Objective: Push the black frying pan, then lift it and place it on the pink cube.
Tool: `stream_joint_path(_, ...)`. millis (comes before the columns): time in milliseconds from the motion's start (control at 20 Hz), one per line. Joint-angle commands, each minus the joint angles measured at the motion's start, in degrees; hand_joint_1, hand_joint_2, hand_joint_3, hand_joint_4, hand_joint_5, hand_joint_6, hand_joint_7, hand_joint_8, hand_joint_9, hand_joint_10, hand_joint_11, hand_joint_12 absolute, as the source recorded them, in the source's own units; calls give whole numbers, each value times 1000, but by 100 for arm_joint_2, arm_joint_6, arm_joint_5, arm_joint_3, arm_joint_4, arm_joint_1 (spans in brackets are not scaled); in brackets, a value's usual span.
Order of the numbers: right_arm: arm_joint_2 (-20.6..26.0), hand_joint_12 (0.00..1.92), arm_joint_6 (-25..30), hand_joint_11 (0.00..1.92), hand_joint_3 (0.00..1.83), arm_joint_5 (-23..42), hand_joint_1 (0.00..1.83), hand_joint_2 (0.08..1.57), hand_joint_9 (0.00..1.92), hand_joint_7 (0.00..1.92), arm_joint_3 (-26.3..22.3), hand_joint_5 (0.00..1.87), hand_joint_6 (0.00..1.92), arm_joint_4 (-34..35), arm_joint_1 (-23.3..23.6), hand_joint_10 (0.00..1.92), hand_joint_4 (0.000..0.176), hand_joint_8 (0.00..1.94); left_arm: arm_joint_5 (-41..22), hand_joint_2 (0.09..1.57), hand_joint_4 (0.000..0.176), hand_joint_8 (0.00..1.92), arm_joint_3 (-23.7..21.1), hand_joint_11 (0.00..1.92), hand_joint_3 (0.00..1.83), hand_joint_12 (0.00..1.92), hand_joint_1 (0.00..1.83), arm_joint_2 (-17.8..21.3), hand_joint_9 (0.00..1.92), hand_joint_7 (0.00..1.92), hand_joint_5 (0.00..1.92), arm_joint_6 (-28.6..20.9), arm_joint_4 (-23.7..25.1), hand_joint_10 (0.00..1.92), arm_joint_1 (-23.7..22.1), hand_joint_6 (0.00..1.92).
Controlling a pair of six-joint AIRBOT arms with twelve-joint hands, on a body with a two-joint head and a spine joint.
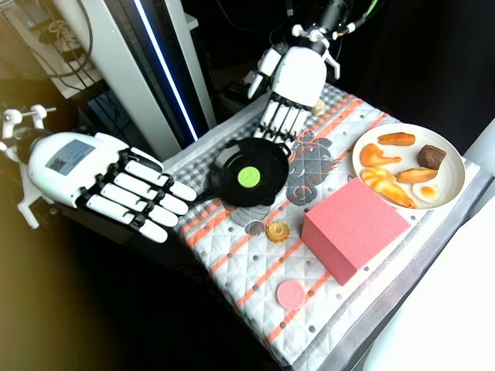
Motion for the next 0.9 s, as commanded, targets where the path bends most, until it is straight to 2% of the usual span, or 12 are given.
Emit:
stream_joint_path(0,11,451,32,0,1,674,88,1314,0,0,26,0,0,95,51,0,9,0,0,1402,0,15,7,0,0,171,177,-11,128,192,293,42,-347,13,-42,12)
stream_joint_path(100,11,453,34,0,0,673,81,1310,0,0,26,0,0,95,48,0,21,0,-27,1389,0,2,25,0,0,14,186,-70,94,161,254,136,-441,2,-44,7)
stream_joint_path(150,11,453,34,0,0,673,79,1311,0,0,26,0,0,95,48,0,16,0,-41,1405,0,9,35,9,3,8,134,-97,117,183,278,161,-464,11,-43,15)
stream_joint_path(200,10,397,35,0,1,673,74,1315,0,0,26,0,0,95,48,0,20,0,-59,1391,0,3,45,1,0,1,157,-132,112,171,270,184,-487,8,-42,10)
stream_joint_path(300,9,384,36,0,6,672,77,1326,0,0,26,0,0,95,48,0,9,0,-94,1340,0,0,81,0,0,0,212,-234,57,110,205,345,-631,0,-39,0)
stream_joint_path(400,7,390,36,0,5,672,61,1327,0,0,26,0,0,95,48,0,3,0,-118,1221,0,1,112,14,0,26,313,-314,105,158,237,446,-726,11,-40,9)
stream_joint_path(550,7,396,36,0,6,672,77,1334,0,0,26,0,0,95,48,0,4,0,-162,1280,0,0,161,0,12,1,371,-454,106,153,263,632,-899,2,-40,10)
stream_joint_path(600,8,350,36,0,2,672,65,1330,0,0,27,0,0,95,46,0,7,0,-170,1286,1,17,195,0,0,188,375,-530,166,198,317,722,-994,7,-40,9)
stream_joint_path(700,8,351,36,0,3,672,46,1334,0,0,27,0,0,95,46,0,6,0,-177,1292,5,6,218,0,0,187,352,-574,156,181,293,784,-1066,2,-40,2)
stream_joint_path(750,8,355,36,0,4,672,53,1338,0,0,27,0,0,95,46,0,7,0,-183,1317,5,3,231,0,7,154,344,-607,153,167,287,838,-1121,1,-40,0)
stream_joint_path(800,8,312,36,0,2,672,67,1348,0,0,27,0,0,95,46,0,5,0,-197,1242,13,1,248,0,0,14,450,-661,104,120,260,926,-1202,1,-33,1)
stream_joint_path(850,8,312,36,0,2,672,67,1348,0,0,27,0,0,95,46,0,5,0,-200,1242,13,1,256,0,0,14,450,-699,104,120,260,1044,-1294,1,-18,1)
